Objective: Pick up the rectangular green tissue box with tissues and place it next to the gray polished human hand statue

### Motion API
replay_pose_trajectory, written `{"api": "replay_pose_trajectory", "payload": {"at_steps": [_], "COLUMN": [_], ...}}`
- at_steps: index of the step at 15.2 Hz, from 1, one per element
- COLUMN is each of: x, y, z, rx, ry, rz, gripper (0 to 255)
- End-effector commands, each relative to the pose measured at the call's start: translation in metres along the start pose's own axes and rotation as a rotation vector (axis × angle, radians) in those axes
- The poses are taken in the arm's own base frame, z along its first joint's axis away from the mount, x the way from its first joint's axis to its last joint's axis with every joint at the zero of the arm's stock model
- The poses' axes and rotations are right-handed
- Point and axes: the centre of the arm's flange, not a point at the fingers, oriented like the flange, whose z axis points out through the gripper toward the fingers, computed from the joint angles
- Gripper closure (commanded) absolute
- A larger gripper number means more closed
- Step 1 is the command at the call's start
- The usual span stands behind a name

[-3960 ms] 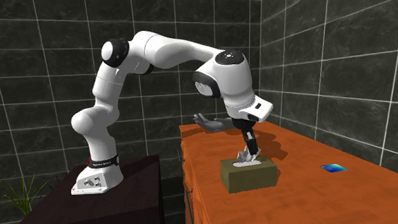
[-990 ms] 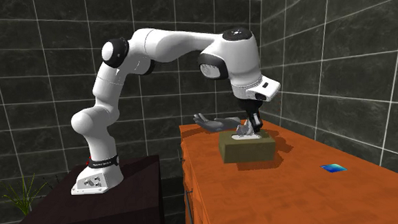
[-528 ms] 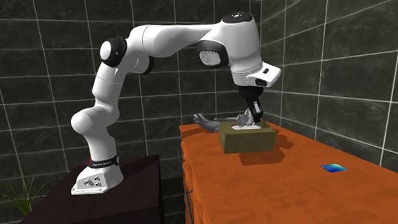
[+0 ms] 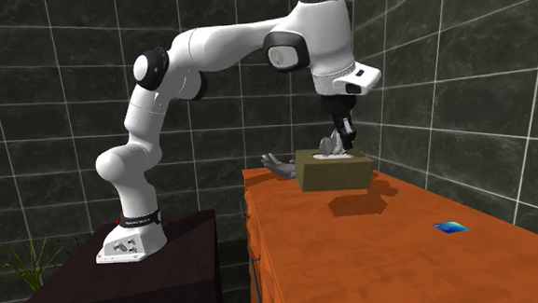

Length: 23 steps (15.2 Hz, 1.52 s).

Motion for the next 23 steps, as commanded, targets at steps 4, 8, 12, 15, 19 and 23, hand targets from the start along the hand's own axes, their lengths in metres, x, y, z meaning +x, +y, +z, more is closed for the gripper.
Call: {"api": "replay_pose_trajectory", "payload": {"at_steps": [4, 8, 12, 15, 19, 23], "x": [0.007, 0.013, 0.012, 0.008, 0.003, -0.002], "y": [-0.012, -0.022, -0.048, -0.083, -0.129, -0.176], "z": [-0.021, -0.039, -0.032, -0.014, 0.010, 0.035], "rx": [0.000, 0.000, 0.000, 0.000, 0.000, 0.000], "ry": [0.000, 0.000, 0.000, 0.000, 0.000, 0.000], "rz": [0.000, 0.000, 0.000, 0.000, 0.000, 0.000], "gripper": [255, 255, 255, 255, 255, 255]}}
